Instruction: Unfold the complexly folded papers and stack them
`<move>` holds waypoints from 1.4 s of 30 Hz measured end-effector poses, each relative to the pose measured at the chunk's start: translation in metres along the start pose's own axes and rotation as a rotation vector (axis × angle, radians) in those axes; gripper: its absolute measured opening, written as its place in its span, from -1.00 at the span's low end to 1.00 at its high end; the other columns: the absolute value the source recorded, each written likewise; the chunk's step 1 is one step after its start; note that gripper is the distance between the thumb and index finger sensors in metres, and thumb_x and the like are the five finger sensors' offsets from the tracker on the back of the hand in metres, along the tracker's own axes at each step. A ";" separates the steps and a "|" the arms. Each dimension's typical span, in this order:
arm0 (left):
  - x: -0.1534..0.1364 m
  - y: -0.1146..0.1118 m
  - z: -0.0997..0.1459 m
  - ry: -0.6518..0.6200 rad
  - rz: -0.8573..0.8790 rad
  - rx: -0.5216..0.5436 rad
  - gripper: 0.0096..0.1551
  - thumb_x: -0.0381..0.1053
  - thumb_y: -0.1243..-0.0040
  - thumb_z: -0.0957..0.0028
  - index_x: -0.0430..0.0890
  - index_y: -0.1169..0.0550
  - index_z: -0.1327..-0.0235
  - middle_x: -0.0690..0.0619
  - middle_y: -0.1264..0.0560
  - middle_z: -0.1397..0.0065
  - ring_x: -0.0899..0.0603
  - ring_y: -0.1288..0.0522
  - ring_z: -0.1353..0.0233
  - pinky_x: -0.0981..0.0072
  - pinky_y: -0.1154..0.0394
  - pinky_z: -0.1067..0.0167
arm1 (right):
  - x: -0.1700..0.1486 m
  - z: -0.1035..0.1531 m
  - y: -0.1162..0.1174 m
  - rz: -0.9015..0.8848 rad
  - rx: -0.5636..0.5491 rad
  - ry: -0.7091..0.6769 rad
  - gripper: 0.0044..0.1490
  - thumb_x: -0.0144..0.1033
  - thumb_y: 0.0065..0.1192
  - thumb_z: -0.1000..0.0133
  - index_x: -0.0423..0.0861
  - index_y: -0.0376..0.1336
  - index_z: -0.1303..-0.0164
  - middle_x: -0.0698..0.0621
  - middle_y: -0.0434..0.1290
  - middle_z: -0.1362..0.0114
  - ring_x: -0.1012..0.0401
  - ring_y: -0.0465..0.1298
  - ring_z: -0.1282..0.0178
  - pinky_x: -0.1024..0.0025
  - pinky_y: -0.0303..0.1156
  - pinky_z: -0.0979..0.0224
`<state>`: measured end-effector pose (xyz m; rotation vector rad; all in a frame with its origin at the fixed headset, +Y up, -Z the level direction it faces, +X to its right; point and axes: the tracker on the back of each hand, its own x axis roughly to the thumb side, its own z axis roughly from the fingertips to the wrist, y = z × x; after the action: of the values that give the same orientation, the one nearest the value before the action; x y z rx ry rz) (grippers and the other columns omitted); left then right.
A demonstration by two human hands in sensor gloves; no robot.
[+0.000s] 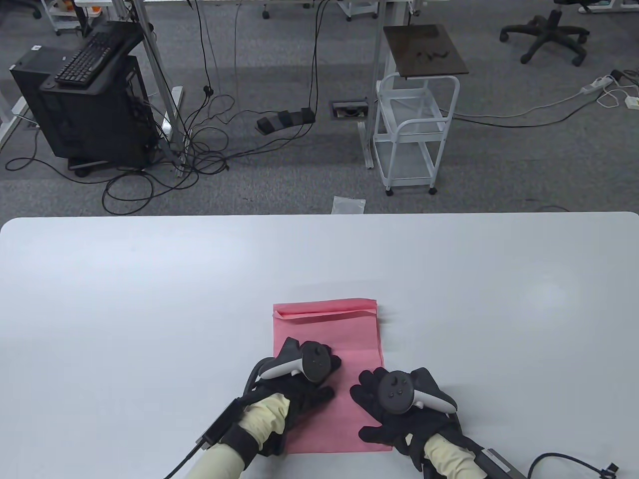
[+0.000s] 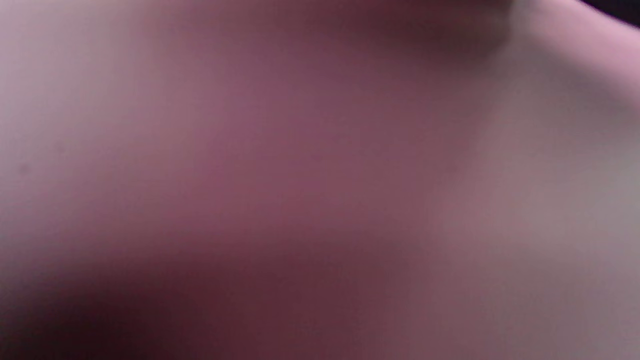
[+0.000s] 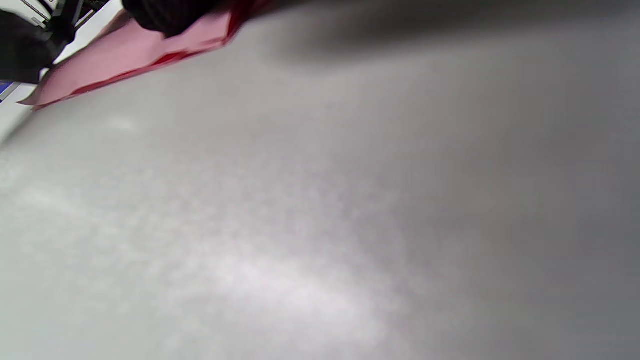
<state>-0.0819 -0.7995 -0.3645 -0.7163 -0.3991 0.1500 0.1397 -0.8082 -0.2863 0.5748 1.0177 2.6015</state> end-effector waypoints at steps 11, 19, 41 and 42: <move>-0.071 0.053 -0.032 0.230 0.183 0.071 -0.29 0.30 0.26 -0.21 0.35 0.26 -0.44 0.42 0.49 -0.57 0.07 0.54 -0.63 -0.15 0.56 -0.41 | 0.000 0.000 0.000 0.001 0.002 0.001 -0.04 0.24 -0.06 -0.13 0.39 -0.45 -0.52 0.40 -0.63 -0.63 0.35 -0.70 -0.58 0.05 -0.81 -0.45; -0.067 0.055 -0.021 0.192 0.220 0.122 -0.25 0.28 0.20 -0.20 0.25 0.19 -0.53 0.28 0.44 -0.63 -0.04 0.52 -0.64 -0.19 0.56 -0.39 | 0.003 0.001 -0.002 -0.012 -0.041 0.001 -0.10 0.16 -0.04 -0.15 0.36 -0.37 -0.55 0.37 -0.54 -0.67 0.32 -0.63 -0.61 0.01 -0.75 -0.49; 0.025 -0.034 0.136 -0.046 0.197 0.437 -0.21 0.27 0.23 -0.25 0.17 0.23 -0.58 0.16 0.48 -0.65 -0.14 0.56 -0.62 -0.22 0.54 -0.38 | 0.060 0.048 -0.019 -0.047 -0.469 -0.007 -0.17 0.10 -0.06 -0.17 0.28 -0.23 -0.61 0.27 -0.40 -0.73 0.30 -0.59 -0.64 0.02 -0.74 -0.49; 0.026 -0.034 0.135 -0.043 0.185 0.442 -0.21 0.27 0.23 -0.24 0.17 0.23 -0.58 0.16 0.47 -0.65 -0.14 0.55 -0.62 -0.22 0.54 -0.39 | 0.060 0.047 -0.019 -0.040 -0.438 -0.005 -0.17 0.10 -0.07 -0.17 0.29 -0.25 -0.60 0.28 -0.42 -0.73 0.30 -0.60 -0.64 0.02 -0.75 -0.49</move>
<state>-0.1126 -0.7358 -0.2419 -0.3127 -0.3252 0.4148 0.1112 -0.7432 -0.2521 0.4423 0.4246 2.6634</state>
